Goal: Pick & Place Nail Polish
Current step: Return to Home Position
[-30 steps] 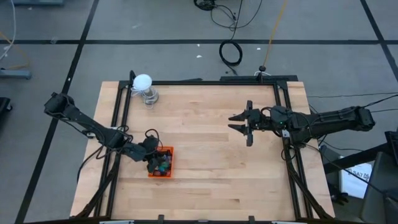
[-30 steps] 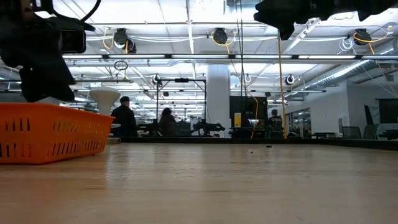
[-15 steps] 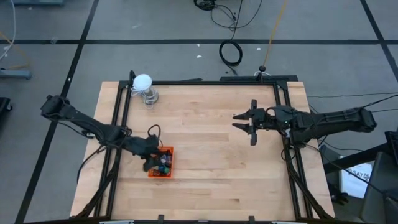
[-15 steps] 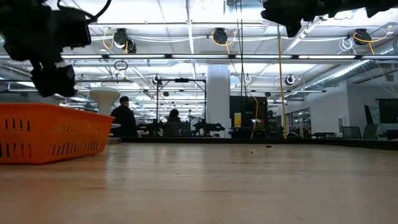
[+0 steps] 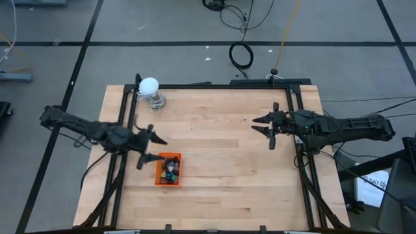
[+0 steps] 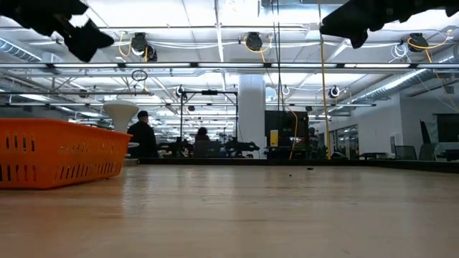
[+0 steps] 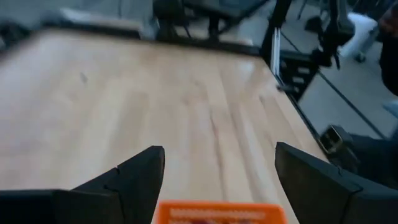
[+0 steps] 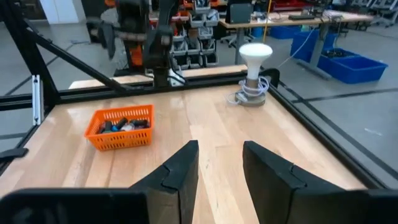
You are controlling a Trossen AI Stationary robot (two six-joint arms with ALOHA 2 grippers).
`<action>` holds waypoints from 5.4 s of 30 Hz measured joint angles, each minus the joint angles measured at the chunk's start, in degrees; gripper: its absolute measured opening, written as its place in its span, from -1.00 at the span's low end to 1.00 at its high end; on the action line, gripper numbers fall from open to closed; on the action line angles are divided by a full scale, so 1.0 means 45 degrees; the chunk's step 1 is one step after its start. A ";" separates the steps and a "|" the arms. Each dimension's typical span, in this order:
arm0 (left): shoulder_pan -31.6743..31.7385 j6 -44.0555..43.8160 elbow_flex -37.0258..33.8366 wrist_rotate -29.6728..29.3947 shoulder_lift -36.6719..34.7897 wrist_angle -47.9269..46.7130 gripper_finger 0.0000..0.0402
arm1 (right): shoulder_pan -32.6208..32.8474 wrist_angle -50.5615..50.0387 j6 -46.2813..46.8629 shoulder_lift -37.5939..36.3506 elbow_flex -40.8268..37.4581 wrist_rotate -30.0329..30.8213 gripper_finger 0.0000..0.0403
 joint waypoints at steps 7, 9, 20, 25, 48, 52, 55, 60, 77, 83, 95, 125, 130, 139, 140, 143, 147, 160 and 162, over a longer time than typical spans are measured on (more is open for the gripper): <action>0.0004 0.1934 -0.0396 -0.0777 -0.2992 -0.0287 0.49 | 0.0000 -0.0186 0.0109 -0.0779 -0.0863 0.0019 -0.43; 0.0004 0.2183 -0.0604 -0.0796 -0.3724 -0.0206 0.49 | 0.0000 0.0025 0.0083 -0.1077 -0.1349 0.0030 -0.43; 0.0004 0.2596 -0.2547 -0.2311 -0.7278 -0.0270 0.49 | 0.0000 0.0049 0.0479 -0.3053 -0.2896 0.0623 -0.43; 0.0029 0.2380 -0.2951 -0.2763 -0.7332 -0.0158 0.49 | 0.0000 -0.0097 0.0524 -0.3672 -0.2958 0.0603 -0.43; 0.0024 0.2112 -0.5323 -0.2093 -0.7327 0.3943 0.49 | 0.0000 -0.0926 -0.0176 -0.4469 -0.2958 0.0574 -0.43; 0.0025 0.2187 -0.5328 -0.1914 -0.7342 0.3897 0.47 | 0.0000 -0.0933 -0.0330 -0.4562 -0.2958 0.0569 -0.43; 0.0024 0.2328 -0.5328 -0.1749 -0.7337 0.3693 0.48 | 0.0000 -0.0751 -0.0276 -0.4785 -0.3059 0.0566 -0.43; 0.0024 0.2326 -0.5328 -0.1748 -0.7337 0.3662 0.50 | 0.0000 0.0051 -0.0510 -0.5690 -0.4127 0.0564 -0.43; 0.0025 0.2032 -0.5328 -0.1753 -0.7332 0.3542 0.51 | 0.0000 0.1463 -0.0713 -0.7638 -0.6433 0.0569 -0.43; 0.0024 0.1838 -0.5328 -0.1753 -0.7332 0.3545 0.48 | -0.0002 0.1529 -0.0569 -0.7984 -0.6693 0.0387 -0.43; 0.0024 0.1879 -0.5323 -0.1753 -0.7332 0.3550 0.48 | 0.0000 0.2991 -0.0639 -0.8379 -0.7849 -0.0115 -0.43; 0.0024 0.2297 -0.5314 -0.1772 -0.7332 0.3090 0.48 | -0.0010 0.1468 -0.0854 -0.7491 -0.7898 0.0244 -0.43; 0.0024 0.2324 -0.5314 -0.1767 -0.7332 0.2998 0.48 | -0.0010 0.1550 -0.0329 -0.7388 -0.7907 0.0263 -0.43; 0.0024 0.2778 -0.5314 -0.1002 -0.7337 0.3507 0.48 | -0.0005 0.2064 -0.0757 -0.7547 -0.7907 -0.0072 -0.43; 0.0024 0.2780 -0.5314 -0.0931 -0.7337 0.3462 0.48 | -0.0005 0.2064 -0.0796 -0.7623 -0.7907 -0.0072 -0.43; 0.0024 0.2746 -0.5314 -0.0743 -0.7337 0.3433 0.48 | -0.0005 0.2098 -0.0969 -0.8069 -0.7907 -0.0077 -0.43; 0.0024 0.2661 -0.5314 -0.0742 -0.7337 0.3332 0.48 | -0.0005 0.2261 -0.1132 -0.8423 -0.7907 -0.0111 -0.43; 0.0024 0.3090 -0.5314 -0.0752 -0.7332 0.3069 0.48 | -0.0005 0.2195 -0.0689 -0.8404 -0.7907 -0.0094 -0.43; 0.0024 0.3487 -0.5314 -0.0752 -0.7332 0.3069 0.48 | -0.0005 0.2195 -0.0665 -0.8369 -0.7907 -0.0082 -0.43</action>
